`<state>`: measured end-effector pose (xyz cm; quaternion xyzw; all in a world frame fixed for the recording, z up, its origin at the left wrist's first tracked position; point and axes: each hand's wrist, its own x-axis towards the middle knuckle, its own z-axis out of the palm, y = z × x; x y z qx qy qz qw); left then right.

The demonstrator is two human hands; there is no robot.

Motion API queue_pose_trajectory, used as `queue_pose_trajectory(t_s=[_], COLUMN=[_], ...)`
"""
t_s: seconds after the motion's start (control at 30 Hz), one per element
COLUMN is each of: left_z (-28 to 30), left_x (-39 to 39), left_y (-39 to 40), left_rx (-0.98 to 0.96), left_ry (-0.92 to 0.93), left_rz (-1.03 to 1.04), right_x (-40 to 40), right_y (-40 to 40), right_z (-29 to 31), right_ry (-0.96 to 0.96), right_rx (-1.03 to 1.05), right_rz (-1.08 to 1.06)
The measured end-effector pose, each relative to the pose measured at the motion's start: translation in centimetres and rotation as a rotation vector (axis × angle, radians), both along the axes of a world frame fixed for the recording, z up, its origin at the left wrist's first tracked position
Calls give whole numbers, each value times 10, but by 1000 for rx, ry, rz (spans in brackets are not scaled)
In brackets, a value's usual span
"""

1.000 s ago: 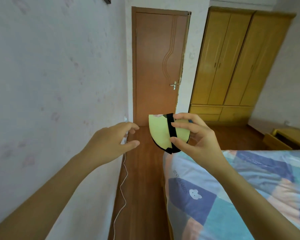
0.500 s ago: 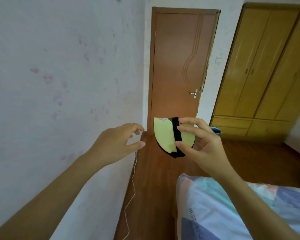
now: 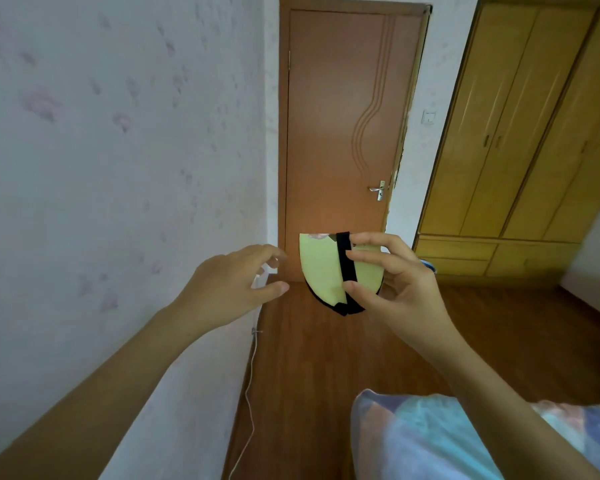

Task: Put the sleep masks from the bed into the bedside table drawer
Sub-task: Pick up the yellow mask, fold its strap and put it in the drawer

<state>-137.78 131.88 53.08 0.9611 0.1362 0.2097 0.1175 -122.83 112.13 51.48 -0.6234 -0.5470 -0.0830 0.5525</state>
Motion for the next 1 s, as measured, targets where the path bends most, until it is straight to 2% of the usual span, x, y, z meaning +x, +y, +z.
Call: queue_pose_trajectory(t_s=[0.37, 0.63, 1.0], left_z=[5, -1, 8], left_x=[154, 259, 441], left_y=[130, 182, 233], left_rx=[-7, -2, -2], left_ry=[-15, 21, 12], left_rz=[-101, -146, -136], right_x=[130, 233, 423], right_y=[107, 154, 223], right_z=[9, 2, 7], right_ry=[22, 39, -18], right_rx=[-54, -48, -10], right_rz=[-137, -174, -151])
